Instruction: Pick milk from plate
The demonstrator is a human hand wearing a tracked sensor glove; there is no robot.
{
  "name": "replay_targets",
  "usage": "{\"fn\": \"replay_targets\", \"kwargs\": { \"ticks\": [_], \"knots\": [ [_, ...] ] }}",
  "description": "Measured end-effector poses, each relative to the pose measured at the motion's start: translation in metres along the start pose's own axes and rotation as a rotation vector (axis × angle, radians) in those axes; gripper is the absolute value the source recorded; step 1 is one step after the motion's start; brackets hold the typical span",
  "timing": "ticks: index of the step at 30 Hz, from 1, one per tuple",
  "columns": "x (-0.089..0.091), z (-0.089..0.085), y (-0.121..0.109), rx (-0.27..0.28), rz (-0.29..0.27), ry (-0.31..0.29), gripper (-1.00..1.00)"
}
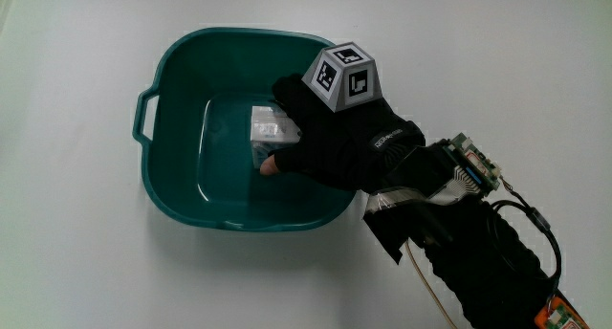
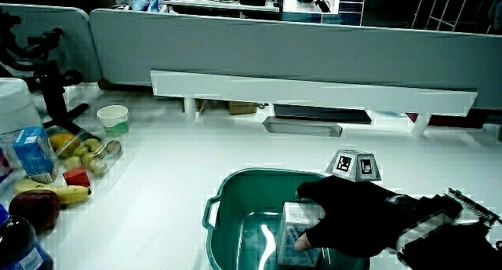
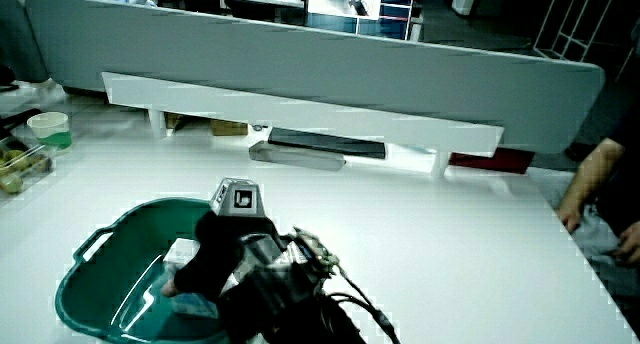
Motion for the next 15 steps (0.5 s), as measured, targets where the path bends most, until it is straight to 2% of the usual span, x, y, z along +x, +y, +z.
{"fn": "replay_targets", "kwargs": {
  "ticks": [9,10,14,15],
  "knots": [
    [-0.008,-0.009,0.018,-0.037,-0.001,-0.002,0.0],
    [-0.009,-0.011,0.02,-0.053,0.005,0.003,0.0],
    [-0.013,-0.017,0.028,-0.061,0.033,0.032,0.0],
    [-0.014,-0.02,0.031,-0.081,0.047,0.05,0.0]
  ]
}}
